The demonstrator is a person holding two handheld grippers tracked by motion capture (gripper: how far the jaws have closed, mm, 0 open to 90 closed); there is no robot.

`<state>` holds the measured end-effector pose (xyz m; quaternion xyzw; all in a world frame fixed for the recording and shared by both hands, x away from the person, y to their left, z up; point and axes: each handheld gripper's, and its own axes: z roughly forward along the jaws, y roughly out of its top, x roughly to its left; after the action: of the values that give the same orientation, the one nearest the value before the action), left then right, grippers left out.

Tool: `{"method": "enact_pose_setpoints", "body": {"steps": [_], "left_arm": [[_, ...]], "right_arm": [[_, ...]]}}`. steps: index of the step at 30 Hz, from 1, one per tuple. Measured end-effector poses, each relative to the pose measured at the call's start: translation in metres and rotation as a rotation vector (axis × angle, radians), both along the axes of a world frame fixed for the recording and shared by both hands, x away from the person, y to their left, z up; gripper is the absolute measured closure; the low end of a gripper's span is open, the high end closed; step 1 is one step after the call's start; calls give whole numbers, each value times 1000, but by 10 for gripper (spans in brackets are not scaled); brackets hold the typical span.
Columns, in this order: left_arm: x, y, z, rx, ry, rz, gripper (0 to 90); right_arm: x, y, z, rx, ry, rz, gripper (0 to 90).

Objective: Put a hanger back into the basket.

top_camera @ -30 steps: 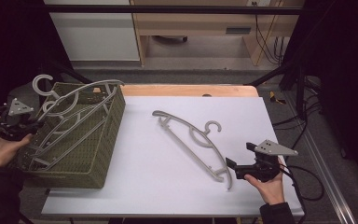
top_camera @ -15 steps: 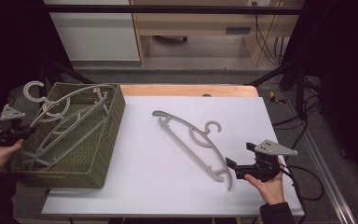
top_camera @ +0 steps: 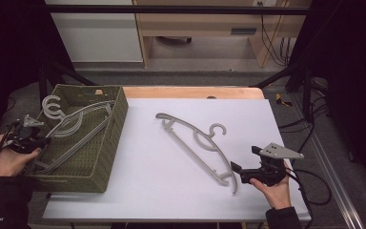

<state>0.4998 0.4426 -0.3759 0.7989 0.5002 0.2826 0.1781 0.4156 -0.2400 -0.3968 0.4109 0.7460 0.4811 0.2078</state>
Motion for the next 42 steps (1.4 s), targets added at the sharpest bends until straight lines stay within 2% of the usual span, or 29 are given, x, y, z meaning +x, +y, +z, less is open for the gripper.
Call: {"method": "enact_pose_setpoints", "body": {"steps": [3, 5, 7, 11, 15, 16, 17, 22, 25, 27, 28, 33, 35, 42], "left_arm": [[2, -1, 1, -18, 12, 12, 796], [2, -1, 1, -19, 9, 25, 718], [1, 1, 2, -30, 6, 30, 724], [-3, 1, 8, -69, -21, 23, 698], [-10, -5, 16, -119, -72, -1, 635], [-10, -5, 16, -119, -72, -1, 618], [-14, -11, 21, -147, -97, -30, 592], [-25, -26, 30, -206, -189, -94, 474], [-32, -36, 35, -281, -235, -131, 434], [-36, -41, 38, -318, -243, -149, 404], [-39, -46, 39, -340, -259, -157, 392], [-48, -73, 39, -365, -295, -219, 292], [-51, -84, 38, -394, -304, -245, 262], [-60, -127, 28, -432, -307, -315, 157]], "right_arm": [[0, 1, 0, -1, 2, 2, 30], [0, 1, 0, -1, 0, 3, 30], [0, 1, 0, 5, 1, 0, 30], [0, 0, 1, 0, -2, 2, 31], [0, 0, 1, 2, 2, -2, 33], [0, 0, 1, 2, 0, 0, 34], [0, 0, 1, 1, 0, -1, 35], [1, 1, 0, -1, 10, -3, 40], [3, 2, 0, -7, 14, -1, 46], [4, 3, 0, -9, 19, 4, 51], [5, 4, 0, -12, 20, 4, 55], [8, 7, 2, -10, 25, 2, 61], [9, 8, 3, -12, 22, 8, 64], [15, 10, 2, -1, 37, 15, 73]]}}
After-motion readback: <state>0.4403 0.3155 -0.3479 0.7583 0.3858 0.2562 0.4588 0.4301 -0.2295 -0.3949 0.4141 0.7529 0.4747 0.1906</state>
